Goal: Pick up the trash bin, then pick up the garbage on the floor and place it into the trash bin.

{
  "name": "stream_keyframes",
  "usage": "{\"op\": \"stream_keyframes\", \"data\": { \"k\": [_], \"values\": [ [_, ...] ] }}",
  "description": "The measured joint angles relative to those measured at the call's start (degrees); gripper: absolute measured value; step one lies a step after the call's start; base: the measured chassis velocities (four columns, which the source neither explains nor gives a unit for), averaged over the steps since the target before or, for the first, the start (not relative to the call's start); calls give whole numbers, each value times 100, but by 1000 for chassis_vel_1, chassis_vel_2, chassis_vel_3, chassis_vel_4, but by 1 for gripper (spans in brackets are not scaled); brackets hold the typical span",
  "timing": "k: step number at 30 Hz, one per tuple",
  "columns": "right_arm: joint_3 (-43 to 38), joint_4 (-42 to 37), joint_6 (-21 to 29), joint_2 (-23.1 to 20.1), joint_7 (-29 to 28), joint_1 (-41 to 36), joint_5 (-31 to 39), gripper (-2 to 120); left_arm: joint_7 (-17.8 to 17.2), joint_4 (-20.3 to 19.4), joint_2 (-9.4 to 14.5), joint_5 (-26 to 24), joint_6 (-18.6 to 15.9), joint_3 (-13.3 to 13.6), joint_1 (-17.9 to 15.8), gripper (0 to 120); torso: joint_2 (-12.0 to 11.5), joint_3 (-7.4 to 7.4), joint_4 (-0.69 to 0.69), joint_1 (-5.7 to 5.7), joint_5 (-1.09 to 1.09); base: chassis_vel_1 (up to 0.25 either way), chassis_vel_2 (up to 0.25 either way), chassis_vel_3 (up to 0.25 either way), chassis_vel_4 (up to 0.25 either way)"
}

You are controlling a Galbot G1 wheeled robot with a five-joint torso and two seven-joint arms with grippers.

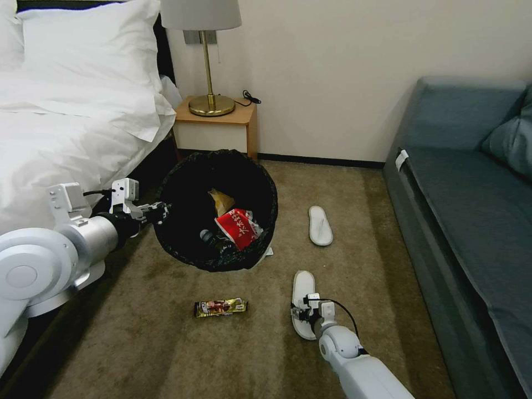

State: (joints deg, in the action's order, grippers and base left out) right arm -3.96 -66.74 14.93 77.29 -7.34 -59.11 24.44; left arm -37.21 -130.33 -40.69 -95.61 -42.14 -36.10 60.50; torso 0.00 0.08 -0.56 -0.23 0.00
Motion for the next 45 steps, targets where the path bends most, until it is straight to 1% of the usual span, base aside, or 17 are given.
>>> {"op": "stream_keyframes", "data": {
  "k": [4, 5, 7, 8, 9, 11, 13, 16, 18, 19, 30, 31, 34, 37, 41, 44, 45],
  "values": [
    [0, -74, -2, -16, -52, -46, 9, 52, 30, 25, -9, 23, 0, 2, 2, 3, 0, 0, 0, 0, 0, 0, 0, 0, 0],
    [0, -74, -2, -16, -52, -46, 9, 52, 30, 25, -9, 23, 0, 2, 2, 3, 0, 0, 0, 0, 0, 0, 0, 0, 0],
    [-6, -126, 17, -28, -75, -60, 66, 40, 57, 44, -16, 47, 0, 2, 7, 3, 0, 0, 0, 0, 0, 0, 0, 0, 0],
    [-6, -126, 17, -28, -75, -60, 66, 40, 57, 44, -16, 47, 0, 2, 7, 3, 0, 0, 0, 0, 0, 0, 0, 0, 0],
    [-8, -132, 28, -27, -95, -61, 101, 33, 74, 56, -27, 62, 0, 2, 8, 3, 0, 0, 0, 0, 0, 0, 0, 0, 0],
    [-8, -132, 33, -26, -99, -61, 112, 33, 77, 59, -28, 65, 0, 2, 8, 3, 0, 0, 0, 0, 1, 0, 0, 0, 0],
    [-12, -131, 44, -13, -134, -62, 149, 19, 114, 82, -30, 76, 0, 2, 8, 3, 0, 0, 0, 0, 0, 0, 0, 0, 0],
    [-15, -131, 45, -12, -139, -63, 152, 14, 120, 90, -30, 79, 0, 1, 7, 3, 0, 0, 0, 0, 0, 0, 0, 0, 0],
    [-18, -144, 45, -16, -155, -63, 159, 2, 125, 97, -23, 82, 0, 0, 4, 3, 0, 0, 0, 0, 0, 0, 0, 0, 0],
    [-19, -150, 45, -18, -158, -62, 162, 0, 127, 97, -21, 82, 0, 0, 3, 3, 0, 0, 0, 0, 0, 0, 0, 0, 0],
    [-93, -364, 44, -100, -296, -29, 238, 0, 143, 66, -3, 80, 0, 9, 3, 3, 0, 0, 0, 0, 0, 0, 0, 0, 0],
    [-252, -876, 71, -259, -435, -56, 338, 0, 145, 68, 10, 77, 0, -11, 23, 3, -1, 0, 0, 0, -1, 0, 0, 0, 0],
    [-355, -1295, 117, -411, -508, -68, 437, 0, 146, 69, 15, 77, 0, -26, 42, 3, 0, 0, 0, 0, 1, 0, 0, 0, 0],
    [-553, -2288, 326, -736, -649, -29, 751, 0, 151, 70, 12, 76, 0, -39, 55, 3, 0, 0, -1, 0, 0, 0, 0, 0, 0],
    [-635, -2885, 465, -873, -734, 119, 967, 0, 152, 100, -3, 73, 0, -39, 53, 3, 0, 0, -1, 0, 0, 0, 0, 0, 0],
    [-704, -3694, 545, -1048, -900, 443, 1379, 0, 143, 125, -10, 76, 0, -28, 77, 3, 0, 0, 0, 0, 1, 0, 0, 0, 0],
    [-704, -3694, 545, -1048, -900, 443, 1379, 0, 143, 125, -10, 76, 0, -28, 77, 3, 0, 0, 0, 0, 1, 0, 0, 0, 0]
  ]
}}
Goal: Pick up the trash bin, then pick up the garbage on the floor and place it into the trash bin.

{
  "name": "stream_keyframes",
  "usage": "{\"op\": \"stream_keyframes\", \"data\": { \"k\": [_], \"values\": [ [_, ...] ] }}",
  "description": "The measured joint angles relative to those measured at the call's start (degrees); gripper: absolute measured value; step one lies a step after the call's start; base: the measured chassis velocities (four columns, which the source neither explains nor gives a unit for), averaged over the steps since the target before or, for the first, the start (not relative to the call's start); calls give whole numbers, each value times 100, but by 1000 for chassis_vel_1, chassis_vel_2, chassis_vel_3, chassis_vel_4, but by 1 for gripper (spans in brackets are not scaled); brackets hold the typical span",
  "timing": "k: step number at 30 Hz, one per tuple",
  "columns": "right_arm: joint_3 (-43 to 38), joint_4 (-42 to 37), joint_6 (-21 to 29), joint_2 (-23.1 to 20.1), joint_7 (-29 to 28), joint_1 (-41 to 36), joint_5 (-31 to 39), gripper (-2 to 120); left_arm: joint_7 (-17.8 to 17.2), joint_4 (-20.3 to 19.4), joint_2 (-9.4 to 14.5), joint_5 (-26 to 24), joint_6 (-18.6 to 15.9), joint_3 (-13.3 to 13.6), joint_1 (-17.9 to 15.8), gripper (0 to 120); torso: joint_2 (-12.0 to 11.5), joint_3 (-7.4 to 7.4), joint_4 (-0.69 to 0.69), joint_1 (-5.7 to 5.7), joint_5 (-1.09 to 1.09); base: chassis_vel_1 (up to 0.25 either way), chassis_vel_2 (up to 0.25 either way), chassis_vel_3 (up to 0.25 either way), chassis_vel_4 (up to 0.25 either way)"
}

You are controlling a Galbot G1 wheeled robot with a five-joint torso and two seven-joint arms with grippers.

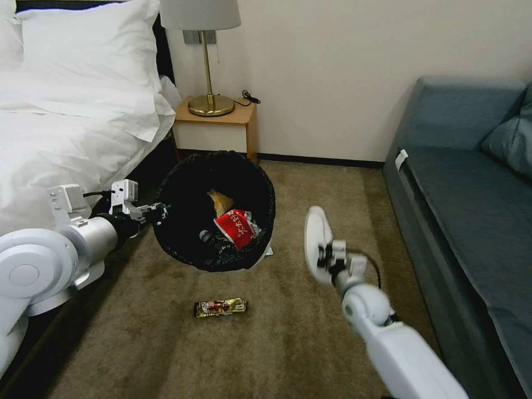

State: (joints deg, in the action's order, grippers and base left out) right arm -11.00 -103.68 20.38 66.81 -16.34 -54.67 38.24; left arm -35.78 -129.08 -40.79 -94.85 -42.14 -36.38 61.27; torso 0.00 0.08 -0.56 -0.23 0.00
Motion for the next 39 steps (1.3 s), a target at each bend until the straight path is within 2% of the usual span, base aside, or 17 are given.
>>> {"op": "stream_keyframes", "data": {
  "k": [6, 8, 9, 12, 18, 25, 28, 37, 39],
  "values": [
    [-62, -624, -137, -210, -13, 567, 414, 0, -35, -6, -2, -6, 0, 52, 22, 3, 0, 0, -1, 0, -2, 0, 0, 0, 0],
    [-46, -818, -243, -265, 89, 1019, 613, 0, -59, 9, -2, -14, 0, 96, 24, 3, 0, 0, -1, 0, 0, 0, 0, 0, 0],
    [-46, -818, -243, -265, 89, 1019, 613, 0, -59, 9, -2, -14, 0, 96, 24, 3, 0, 0, -1, 0, 0, 0, 0, 0, 0],
    [141, -991, -225, -201, 161, 1694, 902, 0, -95, 29, -17, -23, 0, 171, 18, 3, 0, 0, 1, -1, 1, 0, 0, 0, 0],
    [407, -1344, -67, -115, 457, 2234, 1268, 0, -212, 39, -11, -145, 0, 262, -7, 3, 0, 1, 0, -1, 0, 0, 0, 0, 0],
    [586, -1723, 169, -139, 754, 2314, 1510, 0, -400, 39, 10, -364, 0, 335, -11, 3, 0, 0, 0, -1, 1, 0, 0, 0, 0],
    [864, -1913, 222, -284, 911, 2232, 1525, 0, -731, 37, 17, -753, 0, 381, -72, 3, 0, 1, 0, 0, -1, 0, 0, 0, 0],
    [1334, -2220, 331, -554, 1209, 1929, 1497, 0, -989, 1, 80, -1085, 1, 387, -88, 3, 0, 0, 0, 0, 0, 0, 0, 0, 0],
    [1380, -2247, 386, -651, 1367, 1766, 1394, 0, -1202, -47, 98, -1418, 2, 375, -92, 3, 0, 0, 0, 0, -1, 0, 0, 0, 0]
  ]
}}
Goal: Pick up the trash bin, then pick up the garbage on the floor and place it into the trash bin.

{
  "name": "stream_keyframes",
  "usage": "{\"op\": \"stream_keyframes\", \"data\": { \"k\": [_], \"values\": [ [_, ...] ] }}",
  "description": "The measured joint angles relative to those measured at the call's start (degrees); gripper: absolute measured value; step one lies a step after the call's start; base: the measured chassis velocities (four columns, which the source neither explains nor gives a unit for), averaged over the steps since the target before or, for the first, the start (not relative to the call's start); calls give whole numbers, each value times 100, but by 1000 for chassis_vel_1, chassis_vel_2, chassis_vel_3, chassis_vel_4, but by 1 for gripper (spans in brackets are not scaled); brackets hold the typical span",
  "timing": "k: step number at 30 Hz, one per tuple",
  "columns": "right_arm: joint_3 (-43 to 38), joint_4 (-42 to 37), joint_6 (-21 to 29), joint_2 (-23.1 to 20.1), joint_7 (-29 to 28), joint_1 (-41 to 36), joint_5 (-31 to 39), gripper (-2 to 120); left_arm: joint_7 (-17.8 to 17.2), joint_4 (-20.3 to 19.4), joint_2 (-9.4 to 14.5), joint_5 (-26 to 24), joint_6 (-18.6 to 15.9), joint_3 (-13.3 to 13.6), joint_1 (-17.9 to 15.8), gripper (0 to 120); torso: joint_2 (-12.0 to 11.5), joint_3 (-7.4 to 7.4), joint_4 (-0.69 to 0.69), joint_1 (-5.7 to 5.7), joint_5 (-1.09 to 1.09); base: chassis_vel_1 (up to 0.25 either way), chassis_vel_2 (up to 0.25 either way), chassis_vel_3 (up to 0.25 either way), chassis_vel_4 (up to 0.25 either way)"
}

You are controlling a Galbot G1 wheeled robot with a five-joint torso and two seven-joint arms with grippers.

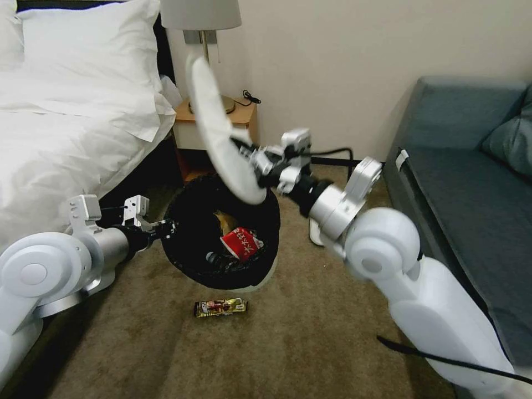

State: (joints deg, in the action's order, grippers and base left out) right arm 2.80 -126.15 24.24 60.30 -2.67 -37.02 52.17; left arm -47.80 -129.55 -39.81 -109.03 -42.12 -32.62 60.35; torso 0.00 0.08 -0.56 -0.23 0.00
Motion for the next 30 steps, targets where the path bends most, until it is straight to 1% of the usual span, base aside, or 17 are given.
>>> {"op": "stream_keyframes", "data": {
  "k": [1, 2, 4, 9, 14, 17, 18, 20, 21, 22, 23, 24, 25, 26, 27, 29, 30],
  "values": [
    [0, 0, 0, 0, 0, 0, 0, 0, 0, 0, 0, 0, 0, 0, 0, 3, 0, 0, 0, 0, 0, 0, 0, 0, 0],
    [12, 0, 7, -41, 68, -57, -73, 0, -95, -23, 5, -162, 0, -4, -12, 3, 0, 0, 0, 0, 0, 0, 0, 0, 0],
    [50, 9, 8, -108, 194, -192, -261, 0, -192, -44, 21, -318, 0, -23, -30, 3, 0, 0, -1, 0, 0, 0, 0, 0, 0],
    [167, 55, 3, -126, 246, -370, -488, 0, -229, -53, 49, -393, 0, -53, -45, 3, 0, 0, 0, 0, 0, 0, 0, 0, 0],
    [279, 146, -18, -40, 164, -402, -676, 0, -229, -87, 51, -392, 0, -58, -44, 3, 0, 0, -1, 0, 0, 0, 0, 0, 0],
    [334, 274, -74, 123, 61, -321, -765, 16, -220, -91, 42, -365, 0, -60, -42, 3, 0, 0, 0, 0, 0, 0, 0, 0, 0],
    [334, 274, -74, 123, 61, -321, -765, 16, -220, -91, 42, -365, 0, -60, -42, 3, 0, 0, 0, 0, 0, 0, 0, 0, 0],
    [346, 295, -76, 187, 30, -273, -770, 24, -214, -94, 34, -356, 0, -60, -41, 3, 0, 0, 0, 0, 1, 0, 0, 0, 0],
    [346, 295, -76, 187, 30, -273, -770, 24, -214, -94, 34, -356, 0, -60, -41, 3, 0, 0, 0, 0, 1, 0, 0, 0, 0],
    [364, 297, -77, 244, -4, -233, -769, 32, -205, -99, 33, -345, 0, -62, -37, 3, 0, 0, 0, 0, 0, 0, 0, 0, 0],
    [380, 307, -77, 288, -25, -209, -766, 37, -188, -108, 35, -335, -1, -66, -32, 3, 0, 0, 0, 0, 1, 0, 0, 0, 0],
    [380, 307, -77, 288, -25, -209, -766, 37, -188, -108, 35, -335, -1, -66, -32, 3, 0, 0, 0, 0, 1, 0, 0, 0, 0],
    [386, 317, -77, 307, -31, -200, -766, 41, -178, -112, 39, -333, -1, -69, -32, 3, 0, 0, 0, 0, 1, 0, 0, 0, 0],
    [392, 330, -78, 344, -41, -191, -770, 49, -163, -113, 45, -329, -1, -76, -32, 3, 0, 0, 0, 0, 0, 0, 0, 0, 0],
    [392, 330, -78, 344, -41, -191, -770, 49, -163, -113, 45, -329, -1, -76, -32, 3, 0, 0, 0, 0, 0, 0, 0, 0, 0],
    [396, 331, -79, 406, -58, -164, -768, 57, -133, -109, 48, -297, -1, -78, -32, 3, 0, 0, 0, 0, 0, 0, 0, 0, 0],
    [396, 331, -79, 406, -58, -164, -768, 57, -133, -109, 48, -297, -1, -78, -32, 3, 0, 0, 0, 0, 0, 0, 0, 0, 0]
  ]
}}
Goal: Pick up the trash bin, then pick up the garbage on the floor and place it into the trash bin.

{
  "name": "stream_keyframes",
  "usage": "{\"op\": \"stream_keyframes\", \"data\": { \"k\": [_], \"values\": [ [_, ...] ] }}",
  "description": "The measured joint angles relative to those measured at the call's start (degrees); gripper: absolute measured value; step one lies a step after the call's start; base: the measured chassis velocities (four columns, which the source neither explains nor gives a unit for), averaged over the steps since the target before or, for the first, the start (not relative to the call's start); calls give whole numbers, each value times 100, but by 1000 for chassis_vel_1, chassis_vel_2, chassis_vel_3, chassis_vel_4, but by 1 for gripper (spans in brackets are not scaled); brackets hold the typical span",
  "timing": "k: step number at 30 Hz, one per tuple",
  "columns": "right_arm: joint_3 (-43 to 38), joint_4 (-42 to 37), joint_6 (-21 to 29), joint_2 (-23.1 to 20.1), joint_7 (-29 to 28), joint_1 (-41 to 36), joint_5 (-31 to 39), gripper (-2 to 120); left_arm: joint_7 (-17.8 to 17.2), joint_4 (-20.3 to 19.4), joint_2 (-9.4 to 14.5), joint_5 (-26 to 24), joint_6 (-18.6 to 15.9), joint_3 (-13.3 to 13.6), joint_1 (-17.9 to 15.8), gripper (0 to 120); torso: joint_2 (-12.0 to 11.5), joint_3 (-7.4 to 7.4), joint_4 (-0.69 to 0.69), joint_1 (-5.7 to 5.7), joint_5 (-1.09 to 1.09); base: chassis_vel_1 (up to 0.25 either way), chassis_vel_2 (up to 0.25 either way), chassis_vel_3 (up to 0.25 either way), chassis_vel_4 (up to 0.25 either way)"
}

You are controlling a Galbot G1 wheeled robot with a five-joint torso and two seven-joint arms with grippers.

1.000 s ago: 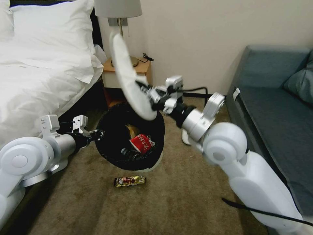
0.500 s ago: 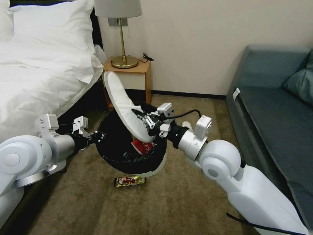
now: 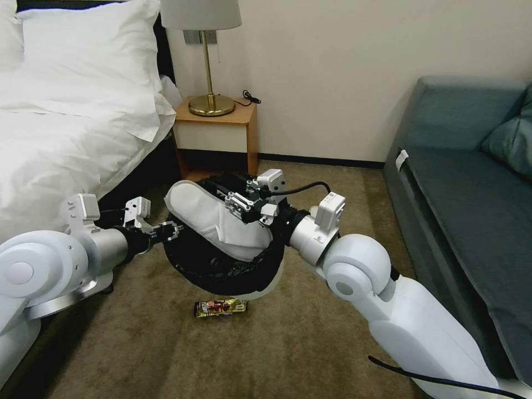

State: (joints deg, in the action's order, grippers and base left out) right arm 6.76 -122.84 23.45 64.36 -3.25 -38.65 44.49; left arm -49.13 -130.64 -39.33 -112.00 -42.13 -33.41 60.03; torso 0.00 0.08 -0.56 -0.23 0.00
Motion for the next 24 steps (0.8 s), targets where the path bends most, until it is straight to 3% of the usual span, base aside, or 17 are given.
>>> {"op": "stream_keyframes", "data": {
  "k": [2, 5, 7, 13, 24],
  "values": [
    [-2, 0, -1, 43, -11, 47, 14, 71, 63, 17, 1, 102, 0, -1, 1, 3, 0, 0, 0, 0, 0, 0, 0, 0, 0],
    [-9, 0, -3, 45, -14, 65, 20, 76, 82, 21, 2, 129, 0, -1, 1, 3, 0, 0, 0, 0, 0, 0, 0, 0, 0],
    [-58, 0, -10, 46, -23, 75, 24, 88, 109, 29, 2, 181, 0, -1, -1, 3, 0, 0, 0, 0, 0, 0, 0, 0, 0],
    [-356, -85, -19, 112, -198, 272, 261, 107, 142, 122, -1, 361, 0, -20, 5, 3, 0, 0, 0, 0, 0, 0, 0, 0, 0],
    [-1109, 166, -213, 11, -717, 583, 624, 115, 511, 374, -58, 986, -1, -196, -20, 3, 0, 1, 1, 0, 0, 0, 0, 0, 0]
  ]
}}
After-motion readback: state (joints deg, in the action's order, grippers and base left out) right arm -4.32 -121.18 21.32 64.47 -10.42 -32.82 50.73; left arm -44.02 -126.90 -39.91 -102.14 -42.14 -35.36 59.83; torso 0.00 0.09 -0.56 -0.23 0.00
